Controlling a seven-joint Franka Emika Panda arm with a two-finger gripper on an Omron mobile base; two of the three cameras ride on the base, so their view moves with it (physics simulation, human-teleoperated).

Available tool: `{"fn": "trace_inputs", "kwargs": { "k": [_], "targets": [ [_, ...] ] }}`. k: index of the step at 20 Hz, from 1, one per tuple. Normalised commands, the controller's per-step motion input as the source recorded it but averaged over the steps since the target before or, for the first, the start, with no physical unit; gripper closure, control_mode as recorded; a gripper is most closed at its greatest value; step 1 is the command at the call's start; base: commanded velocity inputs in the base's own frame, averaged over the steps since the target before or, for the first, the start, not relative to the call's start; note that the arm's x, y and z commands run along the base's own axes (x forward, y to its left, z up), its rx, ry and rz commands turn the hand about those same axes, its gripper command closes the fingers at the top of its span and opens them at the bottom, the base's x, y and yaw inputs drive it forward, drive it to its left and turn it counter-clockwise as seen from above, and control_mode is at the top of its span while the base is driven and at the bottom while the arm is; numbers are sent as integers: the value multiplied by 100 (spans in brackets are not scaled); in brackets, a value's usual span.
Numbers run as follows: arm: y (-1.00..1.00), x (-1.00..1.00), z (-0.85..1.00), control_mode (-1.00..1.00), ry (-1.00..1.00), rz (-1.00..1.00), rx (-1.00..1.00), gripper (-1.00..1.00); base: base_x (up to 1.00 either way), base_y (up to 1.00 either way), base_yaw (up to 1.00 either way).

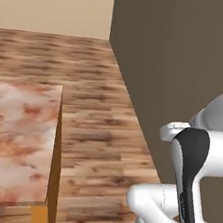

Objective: Retrieve the butter from the fridge and place it on a plate on the dining table. Then retrieve the butter knife by the fridge and place it near the plate.

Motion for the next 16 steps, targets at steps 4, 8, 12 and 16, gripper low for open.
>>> {"fn": "trace_inputs", "kwargs": {
  "k": [4,8,12,16],
  "targets": [
    [0,0,0,100,0,0,0,100,100,-98,-1],
    [0,0,0,100,0,0,0,100,100,-71,-1],
    [0,0,0,100,0,0,0,100,100,-37,0],
    [0,0,0,100,0,0,0,100,100,-4,0]
  ]
}}
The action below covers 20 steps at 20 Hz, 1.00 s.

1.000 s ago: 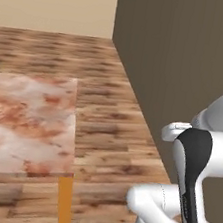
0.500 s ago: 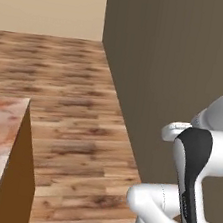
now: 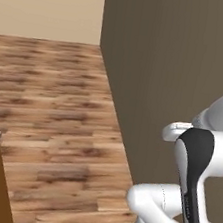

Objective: Retrieve the butter from the fridge and place it on a plate on the dining table. Then retrieve the butter knife by the fridge and place it near the plate.

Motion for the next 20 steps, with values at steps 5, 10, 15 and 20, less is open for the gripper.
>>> {"fn": "trace_inputs", "kwargs": {
  "k": [5,10,15,20],
  "targets": [
    [0,0,0,100,0,0,0,100,100,0,0],
    [0,0,0,100,0,0,0,100,100,0,0],
    [0,0,0,100,0,0,0,100,92,15,3],
    [0,0,0,100,0,0,0,100,91,49,16]
  ]
}}
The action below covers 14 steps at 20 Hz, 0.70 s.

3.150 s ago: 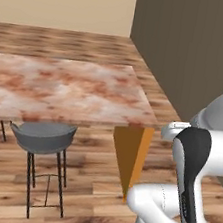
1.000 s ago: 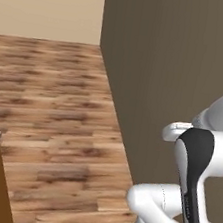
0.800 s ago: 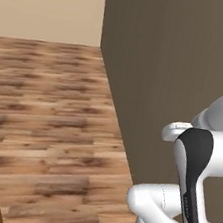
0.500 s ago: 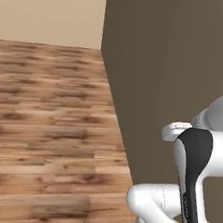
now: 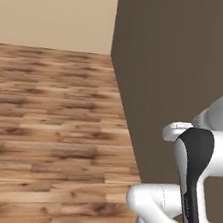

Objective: Retrieve the butter from the fridge and place it on a plate on the dining table. Then retrieve the butter knife by the fridge and place it near the plate.

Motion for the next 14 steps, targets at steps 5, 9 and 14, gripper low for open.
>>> {"fn": "trace_inputs", "kwargs": {
  "k": [5,9,14],
  "targets": [
    [0,0,0,100,0,0,0,100,90,37,24],
    [0,0,0,100,0,0,0,100,73,22,28],
    [0,0,0,100,0,0,0,100,60,31,29]
  ]
}}
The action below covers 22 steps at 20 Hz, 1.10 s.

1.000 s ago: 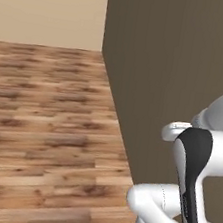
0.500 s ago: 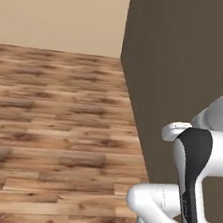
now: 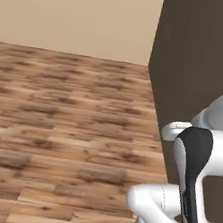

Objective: Retrieve the butter from the fridge and place it on a plate on the dining table. Then retrieve the butter knife by the fridge and place it near the plate.

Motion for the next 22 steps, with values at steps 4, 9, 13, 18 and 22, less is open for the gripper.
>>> {"fn": "trace_inputs", "kwargs": {
  "k": [4,9,13,18,22],
  "targets": [
    [0,0,0,100,0,0,0,100,43,41,32],
    [0,0,0,100,0,0,0,100,29,46,43],
    [0,0,0,100,0,0,0,100,30,37,47],
    [0,0,0,100,0,0,0,100,52,16,52],
    [0,0,0,100,0,0,0,100,64,1,56]
  ]
}}
